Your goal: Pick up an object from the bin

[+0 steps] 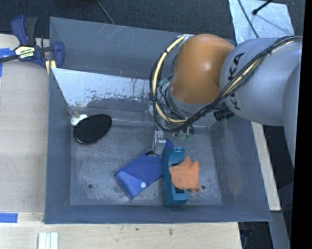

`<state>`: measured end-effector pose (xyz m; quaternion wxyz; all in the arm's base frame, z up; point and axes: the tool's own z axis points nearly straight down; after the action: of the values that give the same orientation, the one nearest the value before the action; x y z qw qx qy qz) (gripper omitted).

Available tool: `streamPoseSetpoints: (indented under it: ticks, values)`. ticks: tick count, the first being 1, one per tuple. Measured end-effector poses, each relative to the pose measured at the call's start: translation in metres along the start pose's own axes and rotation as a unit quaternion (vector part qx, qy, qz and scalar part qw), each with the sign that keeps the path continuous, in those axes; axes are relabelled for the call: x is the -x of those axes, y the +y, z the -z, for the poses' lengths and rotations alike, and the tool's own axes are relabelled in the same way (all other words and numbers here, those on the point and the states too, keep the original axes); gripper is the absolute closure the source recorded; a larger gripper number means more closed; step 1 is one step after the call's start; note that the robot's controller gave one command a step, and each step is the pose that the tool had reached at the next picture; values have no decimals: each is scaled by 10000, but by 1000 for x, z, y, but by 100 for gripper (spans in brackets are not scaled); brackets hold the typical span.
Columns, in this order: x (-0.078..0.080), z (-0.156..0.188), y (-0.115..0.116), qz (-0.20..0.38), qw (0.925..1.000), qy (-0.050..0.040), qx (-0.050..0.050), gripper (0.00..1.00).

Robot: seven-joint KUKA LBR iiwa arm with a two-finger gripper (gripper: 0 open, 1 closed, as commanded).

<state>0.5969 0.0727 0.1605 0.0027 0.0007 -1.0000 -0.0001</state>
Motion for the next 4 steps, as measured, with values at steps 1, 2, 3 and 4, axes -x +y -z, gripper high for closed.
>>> streamPoseSetpoints:
  ticks: [1,2,3,4]
  values:
    - [2,5,0,-6,10000,-41,2,0]
    - [-11,2,-42,123,9999,-43,9,0]
    - [-51,-7,-62,91,9999,-46,-29,0]
    - [-52,-21,-70,250,9997,-33,10,0]
